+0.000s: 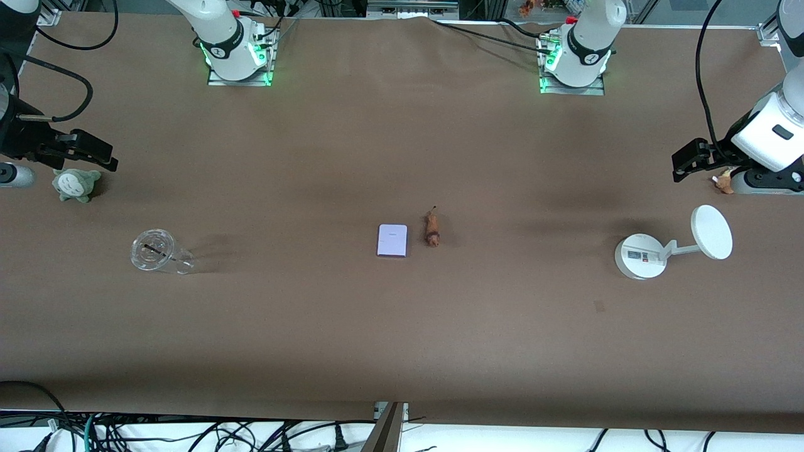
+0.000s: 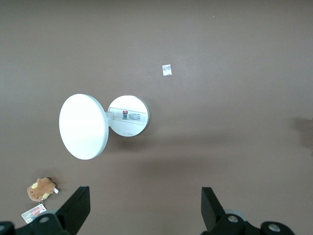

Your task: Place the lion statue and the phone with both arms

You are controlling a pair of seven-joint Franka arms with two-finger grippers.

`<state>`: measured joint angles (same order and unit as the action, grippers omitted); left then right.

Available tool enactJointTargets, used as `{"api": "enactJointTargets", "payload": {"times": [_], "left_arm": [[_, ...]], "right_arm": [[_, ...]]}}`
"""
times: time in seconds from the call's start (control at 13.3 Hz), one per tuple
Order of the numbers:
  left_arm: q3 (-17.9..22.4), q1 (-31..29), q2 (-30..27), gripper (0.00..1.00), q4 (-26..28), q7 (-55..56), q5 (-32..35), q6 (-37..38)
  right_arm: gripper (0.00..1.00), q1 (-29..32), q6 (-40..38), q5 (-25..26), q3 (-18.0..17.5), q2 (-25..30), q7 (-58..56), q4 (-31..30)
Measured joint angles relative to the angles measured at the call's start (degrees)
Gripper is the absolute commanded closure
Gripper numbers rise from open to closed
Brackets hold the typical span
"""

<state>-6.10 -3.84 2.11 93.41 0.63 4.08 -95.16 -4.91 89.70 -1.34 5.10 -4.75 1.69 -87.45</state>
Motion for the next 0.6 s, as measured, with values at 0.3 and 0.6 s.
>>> {"api": "enactJointTargets", "payload": {"times": [0.3, 0.6], "left_arm": [[-0.2, 0.0, 0.0, 0.0, 0.0, 0.0, 0.0, 0.0], [-0.2, 0.0, 0.0, 0.0, 0.0, -0.1, 0.0, 1.0]], "right_arm": [[0.0, 0.0, 0.0, 0.0, 0.0, 0.0, 0.0, 0.0], [0.0, 0.0, 0.0, 0.0, 0.0, 0.0, 0.0, 0.0]]}}
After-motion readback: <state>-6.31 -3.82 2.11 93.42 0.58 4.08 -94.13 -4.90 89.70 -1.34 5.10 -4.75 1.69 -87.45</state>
